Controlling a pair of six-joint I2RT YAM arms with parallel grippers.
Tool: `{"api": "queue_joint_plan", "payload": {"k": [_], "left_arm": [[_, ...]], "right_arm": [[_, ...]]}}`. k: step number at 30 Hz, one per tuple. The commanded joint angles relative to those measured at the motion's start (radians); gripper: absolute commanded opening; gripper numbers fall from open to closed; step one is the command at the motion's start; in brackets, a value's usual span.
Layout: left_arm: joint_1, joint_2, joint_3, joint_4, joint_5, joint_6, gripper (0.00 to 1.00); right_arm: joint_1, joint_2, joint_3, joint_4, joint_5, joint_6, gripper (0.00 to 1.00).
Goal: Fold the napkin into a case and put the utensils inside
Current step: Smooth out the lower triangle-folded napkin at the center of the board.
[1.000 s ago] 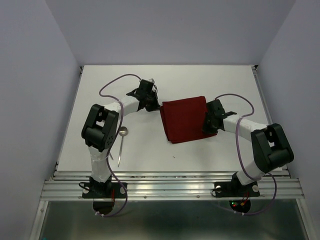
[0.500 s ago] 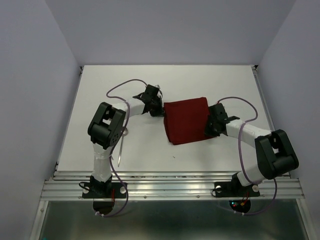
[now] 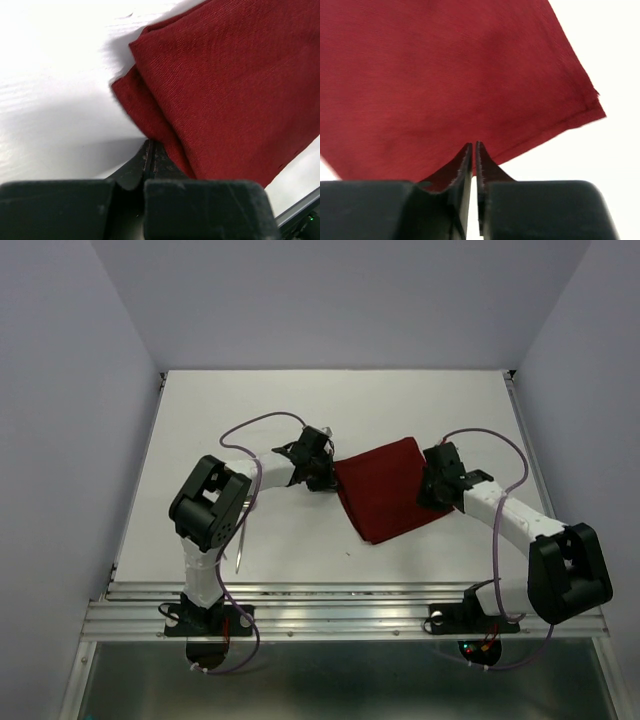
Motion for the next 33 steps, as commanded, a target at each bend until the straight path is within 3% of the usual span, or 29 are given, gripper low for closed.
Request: {"api": "queue_joint_plan", "payload": {"k": [1, 5, 11, 23, 33], "left_arm": [[-0.001, -0.07, -0.017, -0.067, -0.052, 0.012, 0.0], [0.002, -0.067, 0.025, -0.088, -0.055, 0.019, 0.0], [0.014, -0.056, 0.037, -0.094, -0.049, 0.016, 0.0], [0.043, -0.075, 0.023, -0.044, 0.004, -0.01, 0.0], [0.051, -0.052, 0.025, 0.01, 0.05, -0.036, 0.0]], "right_arm": [[0.001, -0.043, 0.099, -0.003, -0.058, -0.014, 0.16], [0.111, -0.006, 0.157, 0.023, -0.066, 0.01, 0.31], [0.228, 0.126, 0.245, 0.083, -0.065, 0.029, 0.38], [0.3, 0.373, 0.478, 0.12, -0.1, -0.02, 0.4], [0.332, 0.497, 0.556, 0.115, -0.104, -0.031, 0.42]]}}
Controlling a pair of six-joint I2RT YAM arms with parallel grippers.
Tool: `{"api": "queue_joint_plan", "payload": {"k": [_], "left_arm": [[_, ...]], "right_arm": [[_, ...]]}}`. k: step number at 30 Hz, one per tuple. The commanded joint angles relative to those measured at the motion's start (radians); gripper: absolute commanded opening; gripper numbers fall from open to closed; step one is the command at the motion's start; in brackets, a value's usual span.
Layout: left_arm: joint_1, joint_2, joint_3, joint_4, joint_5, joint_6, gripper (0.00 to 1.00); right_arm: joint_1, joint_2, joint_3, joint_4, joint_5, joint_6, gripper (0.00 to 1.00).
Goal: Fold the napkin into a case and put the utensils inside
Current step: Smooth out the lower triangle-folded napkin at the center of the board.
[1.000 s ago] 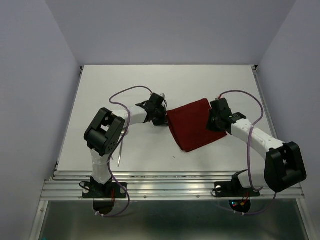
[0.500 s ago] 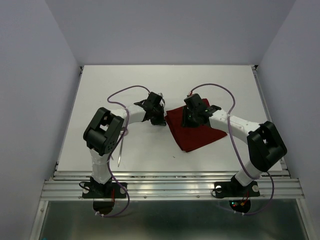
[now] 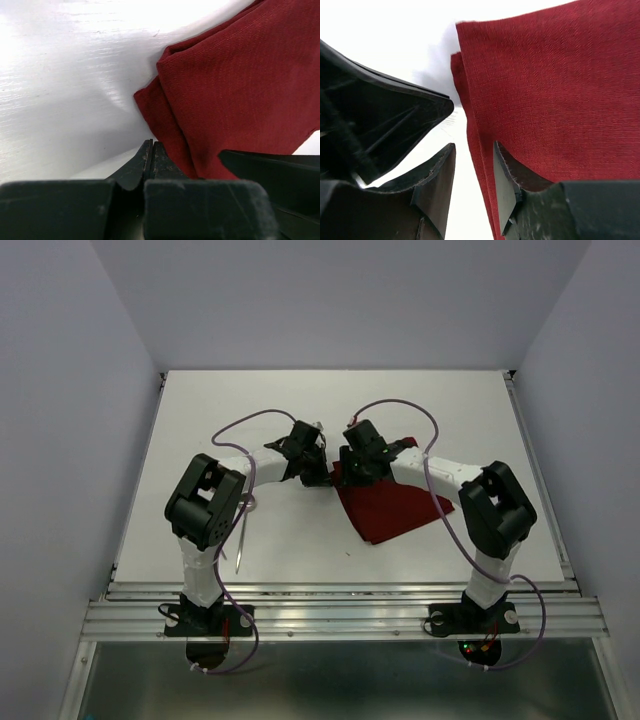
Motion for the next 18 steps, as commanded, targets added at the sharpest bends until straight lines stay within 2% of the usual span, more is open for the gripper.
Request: {"api": "queue_joint_plan", "payload": {"k": [1, 5, 12, 17, 18], "left_arm": [[0.007, -0.035, 0.02, 0.044, 0.025, -0.013, 0.0], [0.013, -0.035, 0.024, 0.049, 0.028, -0.013, 0.0], [0.016, -0.004, 0.038, 0.052, 0.039, -0.01, 0.0], [0.019, 0.037, 0.061, 0.052, 0.043, -0.006, 0.0], [0.018, 0.042, 0.066, 0.052, 0.043, -0.006, 0.0]], "right_arm": [[0.013, 0.03, 0.047, 0.026, 0.005, -0.016, 0.42], [0.022, 0.053, 0.052, 0.026, 0.019, -0.014, 0.39], [0.022, 0.073, 0.062, 0.02, 0.049, -0.013, 0.27], [0.022, 0.079, 0.072, 0.006, 0.076, -0.019, 0.28], [0.022, 0.081, 0.073, 0.004, 0.086, -0.019, 0.36]]}}
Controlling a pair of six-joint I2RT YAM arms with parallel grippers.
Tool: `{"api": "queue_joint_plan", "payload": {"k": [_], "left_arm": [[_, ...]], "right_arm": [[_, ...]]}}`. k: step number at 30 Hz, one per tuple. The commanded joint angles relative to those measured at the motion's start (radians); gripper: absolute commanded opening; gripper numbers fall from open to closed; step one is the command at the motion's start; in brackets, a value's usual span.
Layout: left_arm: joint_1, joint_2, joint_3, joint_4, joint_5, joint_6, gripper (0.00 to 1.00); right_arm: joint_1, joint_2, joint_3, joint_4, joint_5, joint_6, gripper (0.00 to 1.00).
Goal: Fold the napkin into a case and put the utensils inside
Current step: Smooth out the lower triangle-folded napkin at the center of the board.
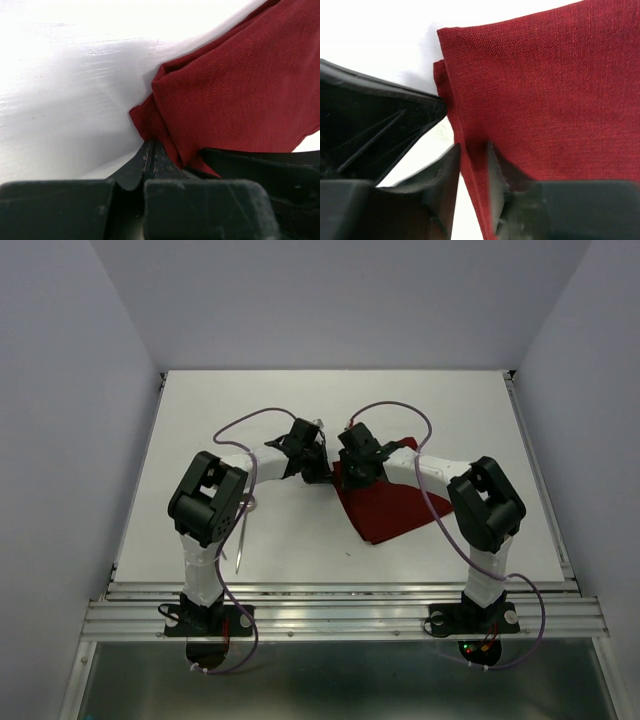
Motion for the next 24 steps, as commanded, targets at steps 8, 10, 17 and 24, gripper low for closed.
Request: {"api": "queue_joint_plan", "payload": {"k": [8, 10, 17, 24], "left_arm": [[0.007, 0.05, 0.041, 0.022, 0.019, 0.005, 0.0], [0.007, 0.05, 0.038, 0.022, 0.017, 0.008, 0.0], [0.009, 0.051, 0.02, 0.022, 0.008, 0.007, 0.0], [0.012, 0.047, 0.006, 0.022, -0.001, 0.007, 0.0]], "right_arm": [[0.03, 0.027, 0.052, -0.003, 0.083, -0.007, 0.25], [0.03, 0.019, 0.049, 0.0, 0.092, -0.002, 0.12], [0.049, -0.022, 0.06, 0.002, 0.098, 0.001, 0.01], [0.058, -0.045, 0.073, -0.006, 0.107, 0.005, 0.01]]}}
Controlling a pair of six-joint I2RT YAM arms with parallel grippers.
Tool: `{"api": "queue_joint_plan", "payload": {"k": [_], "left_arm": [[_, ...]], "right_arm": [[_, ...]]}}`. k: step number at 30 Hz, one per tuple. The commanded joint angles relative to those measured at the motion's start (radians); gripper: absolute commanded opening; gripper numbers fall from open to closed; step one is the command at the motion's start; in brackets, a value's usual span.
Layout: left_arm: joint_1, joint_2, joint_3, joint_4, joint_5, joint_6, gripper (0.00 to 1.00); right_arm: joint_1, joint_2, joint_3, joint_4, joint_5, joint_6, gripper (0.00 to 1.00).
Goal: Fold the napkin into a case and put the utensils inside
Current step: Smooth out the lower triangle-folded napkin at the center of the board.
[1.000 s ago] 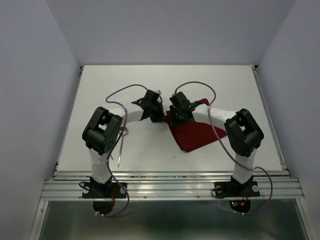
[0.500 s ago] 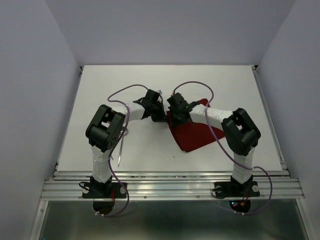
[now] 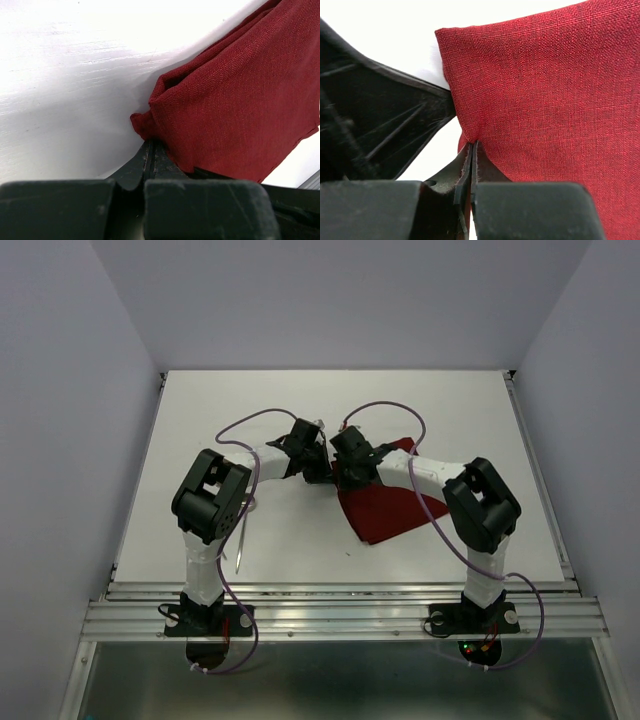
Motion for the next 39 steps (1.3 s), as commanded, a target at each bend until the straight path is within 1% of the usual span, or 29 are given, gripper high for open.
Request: {"api": "queue_joint_plan", "payload": {"k": [1, 15, 23, 29, 37, 39], "left_arm": [[0.006, 0.002, -0.012, -0.007, -0.021, 0.011, 0.0], [0.011, 0.005, -0.015, -0.007, -0.025, 0.011, 0.0], [0.015, -0.002, -0.014, -0.012, -0.036, 0.01, 0.0], [0.026, -0.053, -0.023, -0.033, -0.065, 0.006, 0.0], [0.035, -0.137, -0.032, -0.09, -0.128, -0.001, 0.0], [0.037, -0.154, -0.038, -0.096, -0.133, -0.003, 0.0]], "right_arm": [[0.024, -0.065, 0.055, 0.005, 0.02, 0.008, 0.01], [0.043, -0.074, 0.098, -0.007, 0.017, 0.005, 0.01], [0.052, 0.002, 0.101, 0.017, -0.046, 0.006, 0.01], [0.052, 0.062, 0.087, 0.042, -0.063, 0.019, 0.01], [0.052, 0.061, 0.081, 0.054, -0.051, 0.028, 0.01], [0.052, 0.056, 0.081, 0.054, -0.048, 0.029, 0.04]]}}
